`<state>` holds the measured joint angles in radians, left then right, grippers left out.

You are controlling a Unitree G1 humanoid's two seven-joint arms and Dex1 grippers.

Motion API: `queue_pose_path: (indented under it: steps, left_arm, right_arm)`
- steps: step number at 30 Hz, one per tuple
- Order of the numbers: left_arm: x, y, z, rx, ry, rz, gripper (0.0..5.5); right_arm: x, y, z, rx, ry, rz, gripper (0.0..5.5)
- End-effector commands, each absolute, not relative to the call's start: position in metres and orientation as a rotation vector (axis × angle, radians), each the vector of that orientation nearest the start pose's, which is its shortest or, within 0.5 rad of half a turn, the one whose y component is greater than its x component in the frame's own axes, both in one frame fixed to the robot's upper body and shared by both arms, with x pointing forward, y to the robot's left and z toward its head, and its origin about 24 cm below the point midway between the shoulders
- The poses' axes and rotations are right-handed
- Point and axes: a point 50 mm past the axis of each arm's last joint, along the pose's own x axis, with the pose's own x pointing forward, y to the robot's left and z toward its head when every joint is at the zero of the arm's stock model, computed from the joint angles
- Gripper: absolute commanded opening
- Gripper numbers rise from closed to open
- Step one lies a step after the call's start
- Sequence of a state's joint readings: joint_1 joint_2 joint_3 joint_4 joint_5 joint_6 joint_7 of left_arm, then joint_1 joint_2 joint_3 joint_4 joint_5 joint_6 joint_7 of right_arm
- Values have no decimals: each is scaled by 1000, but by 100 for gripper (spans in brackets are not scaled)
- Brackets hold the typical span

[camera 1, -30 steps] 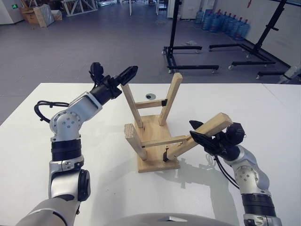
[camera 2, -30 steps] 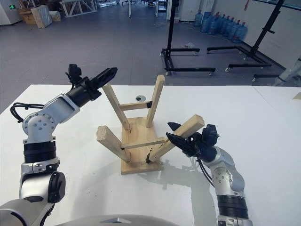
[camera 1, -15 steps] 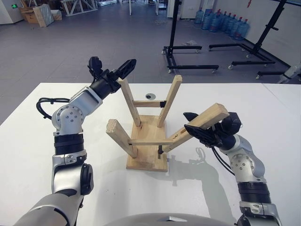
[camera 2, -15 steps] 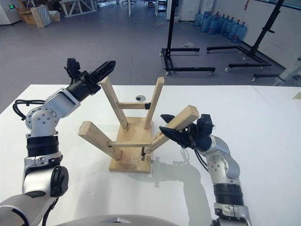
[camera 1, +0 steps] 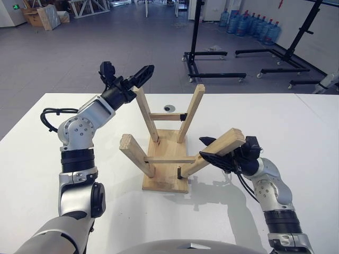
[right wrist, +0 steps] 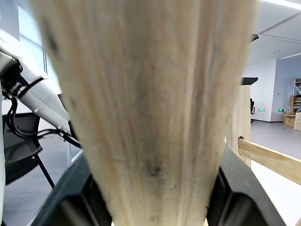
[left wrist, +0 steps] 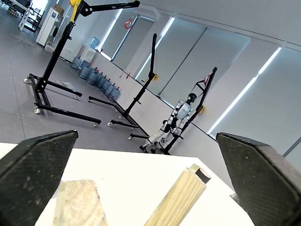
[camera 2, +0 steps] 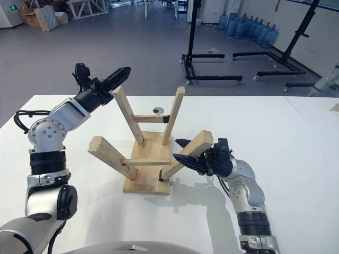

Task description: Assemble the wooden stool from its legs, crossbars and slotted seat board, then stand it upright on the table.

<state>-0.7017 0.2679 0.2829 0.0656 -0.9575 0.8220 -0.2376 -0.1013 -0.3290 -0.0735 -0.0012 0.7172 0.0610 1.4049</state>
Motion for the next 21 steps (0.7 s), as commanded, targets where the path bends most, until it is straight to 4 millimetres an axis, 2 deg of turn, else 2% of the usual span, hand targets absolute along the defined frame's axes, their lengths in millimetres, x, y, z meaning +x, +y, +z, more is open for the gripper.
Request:
queue_pose_path:
  steps: [1, 6, 13, 17, 21]
  left_arm:
    - [337, 154, 206, -631, 13, -673, 540]
    - [335, 152, 206, -623, 13, -672, 540]
    - [333, 150, 213, -595, -11, -674, 540]
    - [333, 154, 220, -579, -39, -655, 540]
    - [332, 158, 236, -526, -88, -625, 540]
  right_arm:
    - [232, -172, 94, 240, -291, 1406, 206]
    - [229, -169, 91, 202, -245, 1446, 206]
    - [224, -146, 79, 134, -175, 1476, 206]
    - [232, -142, 88, 136, -191, 1410, 206]
    - [240, -134, 99, 116, -199, 1372, 206]
